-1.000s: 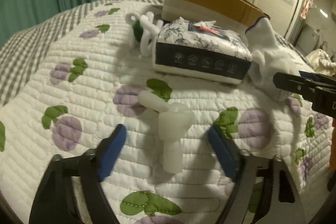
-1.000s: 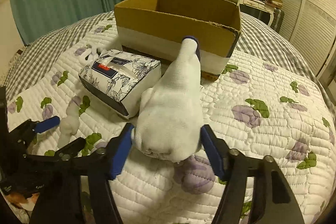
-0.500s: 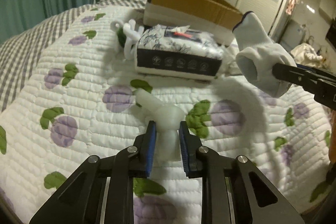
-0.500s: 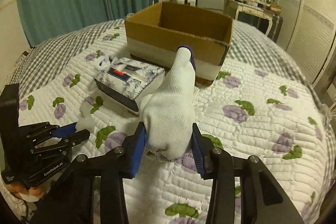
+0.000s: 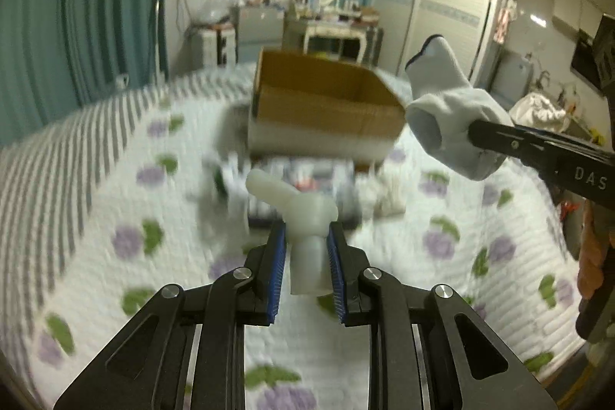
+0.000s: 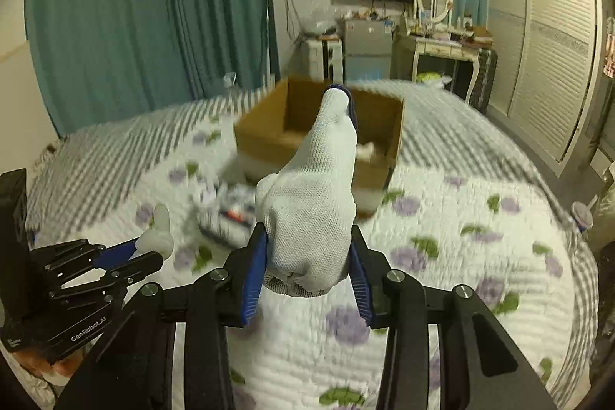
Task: Organize soft objects
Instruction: 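Carry the toy and sock over the box and open both grippers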
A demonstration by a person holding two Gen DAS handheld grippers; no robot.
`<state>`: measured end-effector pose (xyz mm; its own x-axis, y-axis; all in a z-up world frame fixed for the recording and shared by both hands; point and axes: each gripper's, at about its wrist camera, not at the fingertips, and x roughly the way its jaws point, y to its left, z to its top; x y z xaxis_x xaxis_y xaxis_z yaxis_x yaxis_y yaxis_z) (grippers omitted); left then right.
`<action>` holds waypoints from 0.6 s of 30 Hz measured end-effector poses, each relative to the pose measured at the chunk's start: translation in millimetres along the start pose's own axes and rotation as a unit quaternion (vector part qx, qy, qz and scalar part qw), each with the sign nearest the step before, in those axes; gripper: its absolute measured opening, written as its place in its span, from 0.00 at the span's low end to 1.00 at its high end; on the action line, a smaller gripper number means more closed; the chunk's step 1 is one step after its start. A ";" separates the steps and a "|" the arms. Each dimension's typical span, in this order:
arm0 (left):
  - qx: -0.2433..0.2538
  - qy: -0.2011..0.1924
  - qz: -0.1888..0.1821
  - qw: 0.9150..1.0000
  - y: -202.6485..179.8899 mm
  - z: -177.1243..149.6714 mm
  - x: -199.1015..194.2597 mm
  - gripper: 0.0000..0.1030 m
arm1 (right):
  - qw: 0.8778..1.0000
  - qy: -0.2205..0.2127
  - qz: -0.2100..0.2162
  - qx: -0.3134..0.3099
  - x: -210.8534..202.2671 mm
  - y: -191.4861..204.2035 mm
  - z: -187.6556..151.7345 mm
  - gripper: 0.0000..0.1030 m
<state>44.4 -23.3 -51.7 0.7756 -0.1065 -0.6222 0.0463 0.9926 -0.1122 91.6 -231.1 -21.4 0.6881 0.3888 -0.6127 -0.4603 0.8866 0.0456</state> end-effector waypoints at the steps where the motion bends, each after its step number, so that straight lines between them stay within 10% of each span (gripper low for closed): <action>1: 0.005 -0.012 0.000 1.000 -1.9 13.9 -2.3 0.20 | 1.000 -0.010 0.000 0.001 -2.4 -1.1 10.0 0.38; 18: 0.061 -0.050 -0.014 0.997 -9.1 159.8 126.2 0.20 | 0.997 -0.075 -0.018 0.012 100.2 -34.1 128.8 0.39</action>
<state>242.4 -36.4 -5.3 0.8313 -0.1330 -0.5397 0.1393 0.9898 -0.0293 248.5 -190.1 17.2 0.7808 0.3890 -0.4889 -0.4222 0.9053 0.0461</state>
